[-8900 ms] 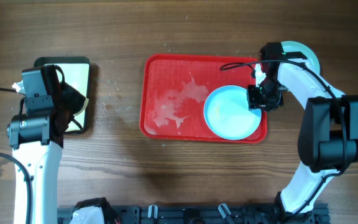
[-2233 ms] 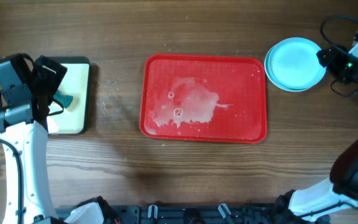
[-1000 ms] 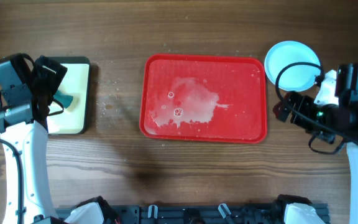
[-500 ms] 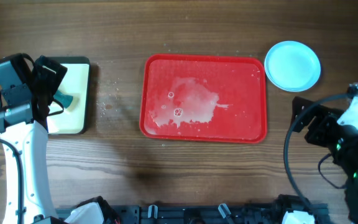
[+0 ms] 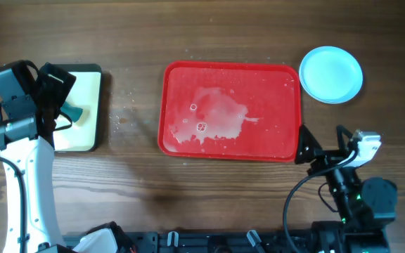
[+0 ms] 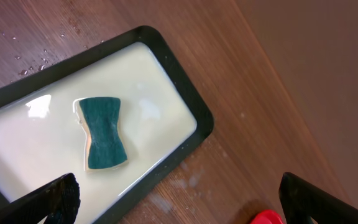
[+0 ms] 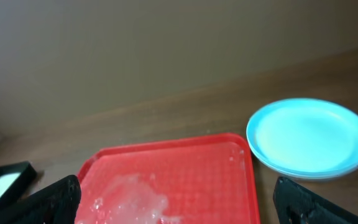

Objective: Clean dirty plates on tray and stack at the side

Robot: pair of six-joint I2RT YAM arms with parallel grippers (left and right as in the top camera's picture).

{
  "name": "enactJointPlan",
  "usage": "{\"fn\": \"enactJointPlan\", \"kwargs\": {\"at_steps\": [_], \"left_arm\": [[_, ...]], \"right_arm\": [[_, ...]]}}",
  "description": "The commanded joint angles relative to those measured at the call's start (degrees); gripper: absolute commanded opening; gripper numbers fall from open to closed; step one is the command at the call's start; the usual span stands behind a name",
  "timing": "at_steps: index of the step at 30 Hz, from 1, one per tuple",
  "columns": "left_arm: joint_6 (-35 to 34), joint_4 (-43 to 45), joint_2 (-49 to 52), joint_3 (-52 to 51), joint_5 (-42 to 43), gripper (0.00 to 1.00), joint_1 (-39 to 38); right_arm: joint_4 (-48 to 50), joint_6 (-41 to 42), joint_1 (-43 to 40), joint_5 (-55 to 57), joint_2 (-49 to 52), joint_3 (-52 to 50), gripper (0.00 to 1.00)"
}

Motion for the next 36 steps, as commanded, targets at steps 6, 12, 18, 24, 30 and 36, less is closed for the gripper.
{"fn": "enactJointPlan", "kwargs": {"at_steps": [6,12,18,24,30,36], "left_arm": [[0.1,0.1,0.0,-0.1,0.2,1.00,0.2],[0.1,0.1,0.0,-0.1,0.3,1.00,0.2],[0.1,0.1,0.0,-0.1,0.3,1.00,0.2],[0.1,0.1,0.0,-0.1,0.3,1.00,0.2],[0.1,0.1,0.0,-0.1,0.3,1.00,0.2],[0.1,0.1,0.0,-0.2,0.3,1.00,0.2]], "right_arm": [[11.4,0.1,0.8,-0.7,-8.8,-12.7,1.00],[14.3,0.2,0.8,2.8,-11.9,-17.5,1.00],[18.0,-2.6,0.8,5.3,-11.9,-20.8,1.00],[17.9,-19.2,0.8,5.3,-11.9,-20.8,1.00],[17.9,-19.3,0.8,5.9,-11.9,-20.8,1.00],[17.9,-19.3,0.8,5.9,-11.9,-20.8,1.00]]}}
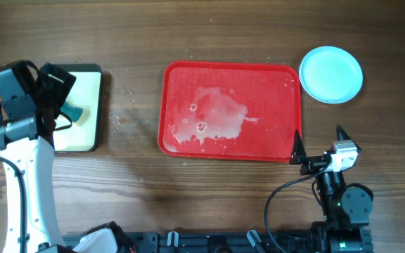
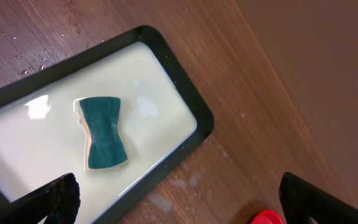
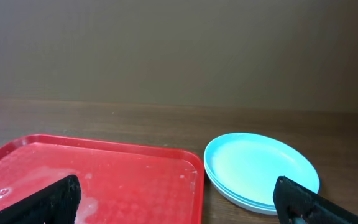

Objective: Clean dirty plates on tray and stack at the side

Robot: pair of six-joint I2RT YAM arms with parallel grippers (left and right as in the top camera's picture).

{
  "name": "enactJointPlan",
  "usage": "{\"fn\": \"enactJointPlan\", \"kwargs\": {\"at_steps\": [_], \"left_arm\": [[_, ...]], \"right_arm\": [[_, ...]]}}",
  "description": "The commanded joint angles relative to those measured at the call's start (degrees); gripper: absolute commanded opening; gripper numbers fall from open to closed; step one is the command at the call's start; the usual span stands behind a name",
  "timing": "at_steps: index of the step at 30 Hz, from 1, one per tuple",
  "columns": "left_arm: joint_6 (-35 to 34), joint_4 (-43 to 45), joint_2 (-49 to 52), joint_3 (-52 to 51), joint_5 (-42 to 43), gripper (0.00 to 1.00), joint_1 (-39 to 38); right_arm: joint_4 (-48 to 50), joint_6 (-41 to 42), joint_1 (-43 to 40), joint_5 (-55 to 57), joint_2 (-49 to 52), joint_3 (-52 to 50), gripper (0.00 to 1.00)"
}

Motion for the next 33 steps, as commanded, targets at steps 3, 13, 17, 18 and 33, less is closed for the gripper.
{"fn": "enactJointPlan", "kwargs": {"at_steps": [3,13,17,18,33], "left_arm": [[0.0,0.1,0.0,-0.1,0.3,1.00,0.2],[0.1,0.1,0.0,-0.1,0.2,1.00,0.2],[0.1,-6.8,0.0,-0.2,0.2,1.00,0.2],[0.1,-12.6,-0.1,-0.2,0.2,1.00,0.2],[27.8,20.0,-42.1,-43.8,0.7,1.00,-23.8]], "right_arm": [[0.1,-0.9,0.2,0.9,-0.8,-0.1,1.00],[0.1,-0.9,0.2,0.9,-0.8,-0.1,1.00],[0.1,-0.9,0.2,0.9,-0.8,-0.1,1.00],[0.1,-0.9,0.2,0.9,-0.8,-0.1,1.00],[0.1,-0.9,0.2,0.9,-0.8,-0.1,1.00]]}}
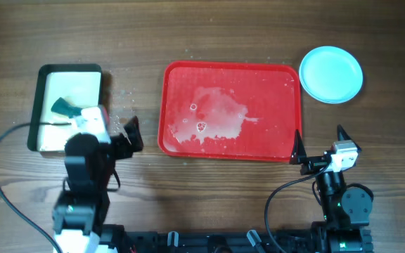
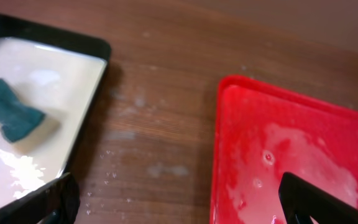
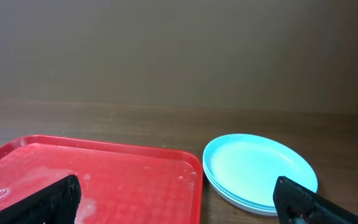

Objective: Clean dirty plates on tray and stack at the side

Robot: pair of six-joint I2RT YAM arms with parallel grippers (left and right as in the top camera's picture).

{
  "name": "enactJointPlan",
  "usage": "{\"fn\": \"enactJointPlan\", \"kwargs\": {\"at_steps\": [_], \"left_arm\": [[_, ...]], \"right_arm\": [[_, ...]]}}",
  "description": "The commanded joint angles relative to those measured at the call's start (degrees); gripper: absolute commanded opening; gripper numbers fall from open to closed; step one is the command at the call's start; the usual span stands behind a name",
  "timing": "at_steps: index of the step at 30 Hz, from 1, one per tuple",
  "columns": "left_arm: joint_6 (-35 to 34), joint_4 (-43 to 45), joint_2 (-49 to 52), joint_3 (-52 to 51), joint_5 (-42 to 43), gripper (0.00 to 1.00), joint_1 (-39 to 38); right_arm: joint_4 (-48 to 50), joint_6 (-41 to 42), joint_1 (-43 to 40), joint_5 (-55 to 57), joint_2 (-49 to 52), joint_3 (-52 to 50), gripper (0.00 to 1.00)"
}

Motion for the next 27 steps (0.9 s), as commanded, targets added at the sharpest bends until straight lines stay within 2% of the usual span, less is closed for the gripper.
{"fn": "enactJointPlan", "kwargs": {"at_steps": [1,5,8,12,16,19,21,22,24,27], "left_arm": [[2.4,6.6,-7.7,-9.7,-0.1,1.00,-1.6],[3.2,9.2,-23.3,-16.9,0.0,1.00,-1.6],[13.1,9.2,-29.9,-18.0,7.0,1.00,-1.6],[14.1,9.6,-32.5,-18.9,4.7,1.00,-1.6],[14.1,18.2,-35.9,-24.7,4.1,1.00,-1.5],[14.0,19.2,-37.6,-25.4,3.7,1.00,-1.2],[9.3,18.9,-38.3,-25.4,-0.9,1.00,-0.5],[4.5,16.6,-38.3,-25.4,-4.9,1.00,0.4],[-0.7,13.2,-38.3,-25.4,-6.3,1.00,2.1],[-0.5,13.2,-38.3,-25.4,-6.2,1.00,2.9]], "right_arm": [[0.1,-0.7,0.2,0.7,-0.5,-0.1,1.00],[0.1,-0.7,0.2,0.7,-0.5,-0.1,1.00],[0.1,-0.7,0.2,0.7,-0.5,-0.1,1.00],[0.1,-0.7,0.2,0.7,-0.5,-0.1,1.00],[0.1,-0.7,0.2,0.7,-0.5,-0.1,1.00],[0.1,-0.7,0.2,0.7,-0.5,-0.1,1.00],[0.1,-0.7,0.2,0.7,-0.5,-0.1,1.00],[0.1,-0.7,0.2,0.7,-0.5,-0.1,1.00],[0.1,-0.7,0.2,0.7,-0.5,-0.1,0.99],[0.1,-0.7,0.2,0.7,-0.5,-0.1,1.00]]}}
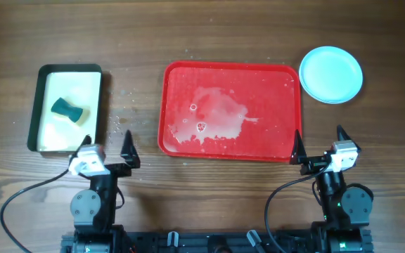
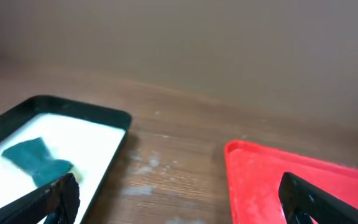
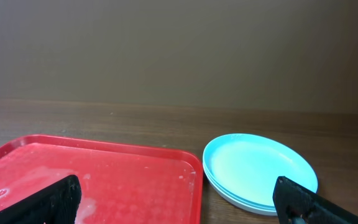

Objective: Clean dirty plates on tray and stack at the side

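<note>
The red tray (image 1: 273,130) lies mid-table with a patch of soapy foam (image 1: 216,114) and no plate on it. A stack of light blue plates (image 1: 330,74) sits to its right at the back; in the right wrist view the plates (image 3: 260,171) lie beside the tray (image 3: 135,180). A green sponge (image 1: 68,109) rests in a black basin (image 1: 35,105) of white liquid. My left gripper (image 1: 105,149) is open and empty at the front, between basin and tray. My right gripper (image 1: 318,144) is open and empty off the tray's front right corner.
Water spots (image 1: 121,116) dot the wood between the basin and the tray. Both arm bases and their cables stand along the table's front edge. In the left wrist view the basin (image 2: 98,115) lies left and the tray's corner (image 2: 247,155) right.
My left arm has drawn back from beside the basin to the table's front edge, its camera now looking level across the table. The right arm, tray, plates and sponge are unchanged.
First my left gripper hung open over the basin with the sponge lying in it, and my right arm stood off the tray's front right corner. The right arm then sat lower at the front edge. The left left the basin and now rests at the front too.
</note>
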Robot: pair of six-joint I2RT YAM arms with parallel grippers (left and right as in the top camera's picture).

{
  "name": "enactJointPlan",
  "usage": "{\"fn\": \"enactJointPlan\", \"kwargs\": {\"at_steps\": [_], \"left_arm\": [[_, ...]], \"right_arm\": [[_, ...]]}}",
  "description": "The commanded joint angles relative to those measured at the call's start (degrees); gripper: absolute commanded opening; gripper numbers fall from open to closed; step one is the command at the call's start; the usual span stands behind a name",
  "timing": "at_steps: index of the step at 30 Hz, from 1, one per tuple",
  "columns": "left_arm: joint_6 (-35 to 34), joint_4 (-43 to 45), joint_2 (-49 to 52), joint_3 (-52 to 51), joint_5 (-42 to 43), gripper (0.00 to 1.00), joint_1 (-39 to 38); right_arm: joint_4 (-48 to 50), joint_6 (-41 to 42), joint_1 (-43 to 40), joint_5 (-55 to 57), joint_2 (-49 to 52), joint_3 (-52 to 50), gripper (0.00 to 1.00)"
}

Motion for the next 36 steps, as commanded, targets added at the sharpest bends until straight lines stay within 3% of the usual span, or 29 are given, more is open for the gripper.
{"fn": "enactJointPlan", "kwargs": {"at_steps": [1,5,8,10,36], "left_arm": [[-1.2,0.0,-0.6,-0.2,-2.0,1.00,0.5],[4.0,-0.1,-0.6,-0.2,-1.5,1.00,0.5],[12.4,-0.6,-0.6,-0.2,2.5,1.00,0.5],[13.2,-0.6,-0.6,-0.2,2.5,1.00,0.5],[10.5,-0.4,-0.5,-0.2,2.7,1.00,0.5]], "right_arm": [[0.2,-0.7,0.2,0.7,-0.5,-0.1,1.00],[0.1,-0.7,0.2,0.7,-0.5,-0.1,1.00],[0.1,-0.7,0.2,0.7,-0.5,-0.1,1.00],[0.1,-0.7,0.2,0.7,-0.5,-0.1,1.00],[0.2,-0.7,0.2,0.7,-0.5,-0.1,0.99]]}}
